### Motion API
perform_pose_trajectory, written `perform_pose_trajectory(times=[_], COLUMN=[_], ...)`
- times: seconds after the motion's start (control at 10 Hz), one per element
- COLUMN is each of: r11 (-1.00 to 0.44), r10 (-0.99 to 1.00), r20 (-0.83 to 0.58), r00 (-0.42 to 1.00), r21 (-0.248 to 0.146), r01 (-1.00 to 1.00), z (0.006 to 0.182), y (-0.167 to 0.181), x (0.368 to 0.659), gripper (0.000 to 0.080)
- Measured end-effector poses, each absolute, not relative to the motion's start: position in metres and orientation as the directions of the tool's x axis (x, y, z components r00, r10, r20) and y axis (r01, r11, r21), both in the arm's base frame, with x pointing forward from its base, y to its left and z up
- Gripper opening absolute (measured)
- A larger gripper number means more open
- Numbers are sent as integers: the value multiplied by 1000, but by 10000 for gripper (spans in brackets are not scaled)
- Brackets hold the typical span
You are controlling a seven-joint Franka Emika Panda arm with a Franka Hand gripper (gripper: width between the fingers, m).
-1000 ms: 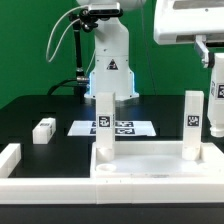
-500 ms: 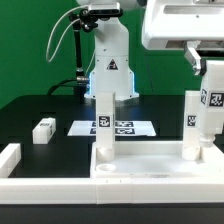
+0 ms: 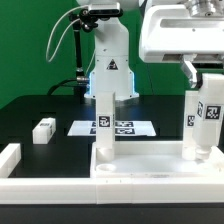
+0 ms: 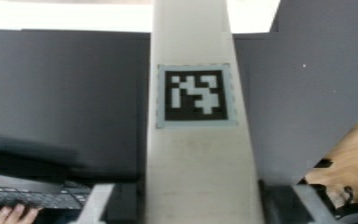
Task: Assemble desk
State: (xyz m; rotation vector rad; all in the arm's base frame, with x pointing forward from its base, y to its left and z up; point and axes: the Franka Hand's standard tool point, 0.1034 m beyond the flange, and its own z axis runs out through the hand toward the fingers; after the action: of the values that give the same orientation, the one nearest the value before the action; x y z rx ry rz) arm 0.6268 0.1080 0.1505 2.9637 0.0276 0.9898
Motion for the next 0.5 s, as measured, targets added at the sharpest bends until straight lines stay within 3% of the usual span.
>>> perform_pose_trajectory(times=[0.5], r11=[-1000], r10=[6], r20=[594], r00=[805], r21=[6], r01=[3], z=[139], y=[118], x=[620], gripper=[287])
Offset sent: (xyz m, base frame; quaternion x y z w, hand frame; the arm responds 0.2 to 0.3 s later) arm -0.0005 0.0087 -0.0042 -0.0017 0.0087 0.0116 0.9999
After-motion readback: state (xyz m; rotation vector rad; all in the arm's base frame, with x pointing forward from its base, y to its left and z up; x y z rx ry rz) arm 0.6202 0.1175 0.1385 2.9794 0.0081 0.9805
